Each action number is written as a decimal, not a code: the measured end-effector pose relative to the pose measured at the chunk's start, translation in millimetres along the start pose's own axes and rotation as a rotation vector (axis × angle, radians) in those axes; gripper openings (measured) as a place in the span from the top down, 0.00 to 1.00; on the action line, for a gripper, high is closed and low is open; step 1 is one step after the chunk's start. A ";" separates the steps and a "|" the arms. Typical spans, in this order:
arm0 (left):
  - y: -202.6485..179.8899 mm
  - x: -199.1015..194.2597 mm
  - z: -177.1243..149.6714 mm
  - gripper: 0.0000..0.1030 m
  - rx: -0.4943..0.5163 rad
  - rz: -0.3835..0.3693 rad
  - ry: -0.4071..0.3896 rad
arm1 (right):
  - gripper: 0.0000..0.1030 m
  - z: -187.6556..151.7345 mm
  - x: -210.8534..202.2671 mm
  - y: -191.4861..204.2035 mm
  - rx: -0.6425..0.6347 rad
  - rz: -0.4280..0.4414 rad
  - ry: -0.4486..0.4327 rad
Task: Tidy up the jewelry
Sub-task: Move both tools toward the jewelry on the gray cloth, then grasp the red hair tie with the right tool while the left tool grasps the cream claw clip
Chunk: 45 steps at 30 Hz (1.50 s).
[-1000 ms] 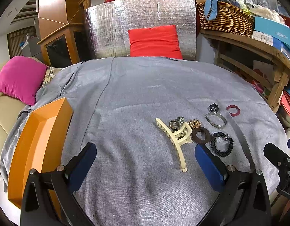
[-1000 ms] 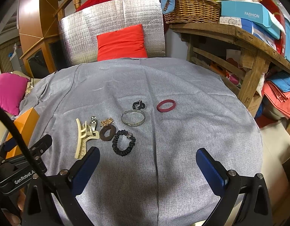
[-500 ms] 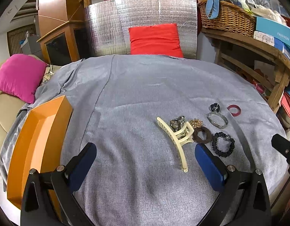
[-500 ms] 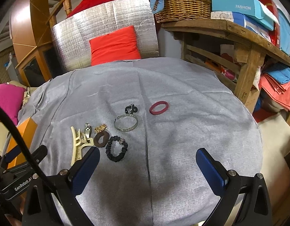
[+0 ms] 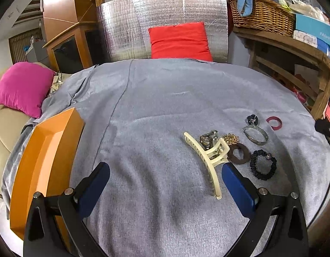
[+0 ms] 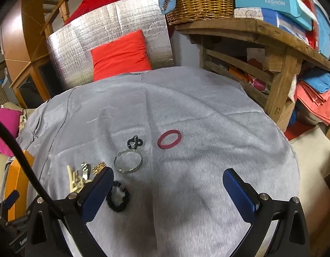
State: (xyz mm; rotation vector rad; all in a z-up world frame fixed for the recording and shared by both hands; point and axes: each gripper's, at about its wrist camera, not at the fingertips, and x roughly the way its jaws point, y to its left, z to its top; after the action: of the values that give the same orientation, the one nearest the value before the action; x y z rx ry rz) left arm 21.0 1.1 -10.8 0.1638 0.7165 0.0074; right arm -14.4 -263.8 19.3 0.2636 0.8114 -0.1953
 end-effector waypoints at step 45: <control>-19.5 89.1 -11.1 0.43 -0.141 -0.476 0.301 | 0.94 44.2 177.6 -68.8 0.471 0.229 0.277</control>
State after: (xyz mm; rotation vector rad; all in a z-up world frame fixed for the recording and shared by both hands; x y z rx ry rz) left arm 80.1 -11.0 -80.1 -0.1491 1.0385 -0.3784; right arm 116.9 -355.3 -93.0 0.8373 0.9958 -0.1335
